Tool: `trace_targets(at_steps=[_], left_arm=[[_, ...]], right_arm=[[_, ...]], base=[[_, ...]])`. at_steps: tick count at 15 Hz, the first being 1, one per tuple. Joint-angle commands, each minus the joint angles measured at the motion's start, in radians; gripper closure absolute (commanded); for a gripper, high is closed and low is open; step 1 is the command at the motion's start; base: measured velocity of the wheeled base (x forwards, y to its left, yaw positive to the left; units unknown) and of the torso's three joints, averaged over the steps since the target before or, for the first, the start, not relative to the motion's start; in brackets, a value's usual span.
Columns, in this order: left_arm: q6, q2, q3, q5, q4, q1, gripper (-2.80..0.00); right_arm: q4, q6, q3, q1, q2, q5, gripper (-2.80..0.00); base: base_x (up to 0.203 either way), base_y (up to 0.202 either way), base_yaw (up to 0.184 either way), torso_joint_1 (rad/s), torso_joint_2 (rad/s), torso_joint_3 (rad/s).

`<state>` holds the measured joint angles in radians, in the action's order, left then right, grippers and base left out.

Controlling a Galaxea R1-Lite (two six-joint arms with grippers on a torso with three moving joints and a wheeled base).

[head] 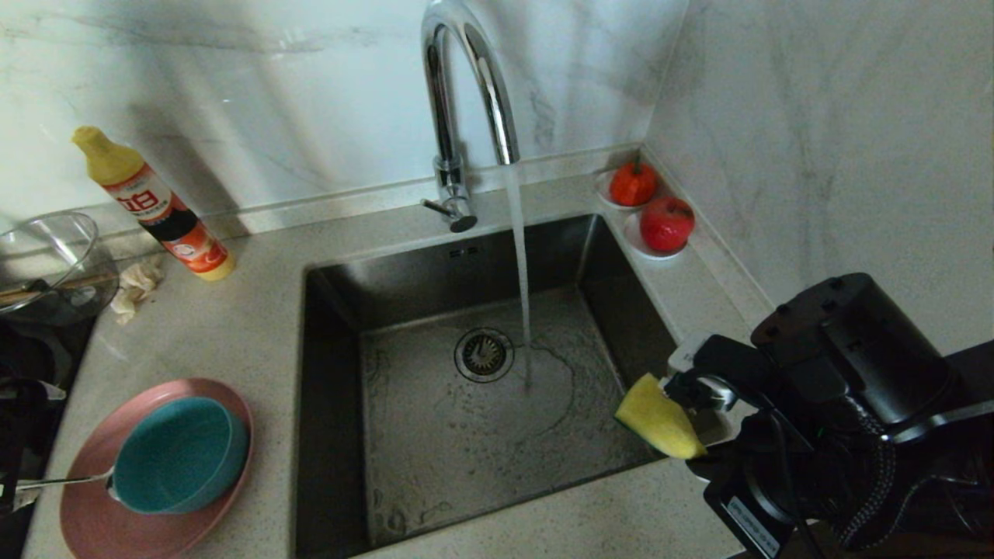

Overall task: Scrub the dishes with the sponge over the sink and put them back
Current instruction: Rinse the spoon

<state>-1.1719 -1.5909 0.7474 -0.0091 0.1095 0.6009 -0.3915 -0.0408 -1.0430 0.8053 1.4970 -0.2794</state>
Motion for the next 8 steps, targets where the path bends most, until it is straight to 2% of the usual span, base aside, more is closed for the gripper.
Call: trace_targets(at_steps=[1, 4, 8], left_arm=[[-0.006, -0.013, 0.008, -0.007, 0.016, 0.000, -2.80], [-0.005, -0.078, 0.004, -0.012, 0.103, 0.000, -2.80], [-0.005, -0.083, 0.006, -0.014, 0.117, -0.001, -2.80]], right_arm=[[-0.003, 0.000, 0.001, 0.000, -0.001, -0.001, 0.00], [-0.003, 0.001, 0.000, 0.000, 0.002, -0.001, 0.00], [-0.001, -0.001, 0.000, 0.000, 0.008, -0.001, 0.00]], base=[[0.000, 0.000, 0.000, 0.000, 0.00, 0.000], [0.000, 0.000, 0.000, 0.000, 0.00, 0.000], [0.000, 0.000, 0.000, 0.000, 0.00, 0.000]])
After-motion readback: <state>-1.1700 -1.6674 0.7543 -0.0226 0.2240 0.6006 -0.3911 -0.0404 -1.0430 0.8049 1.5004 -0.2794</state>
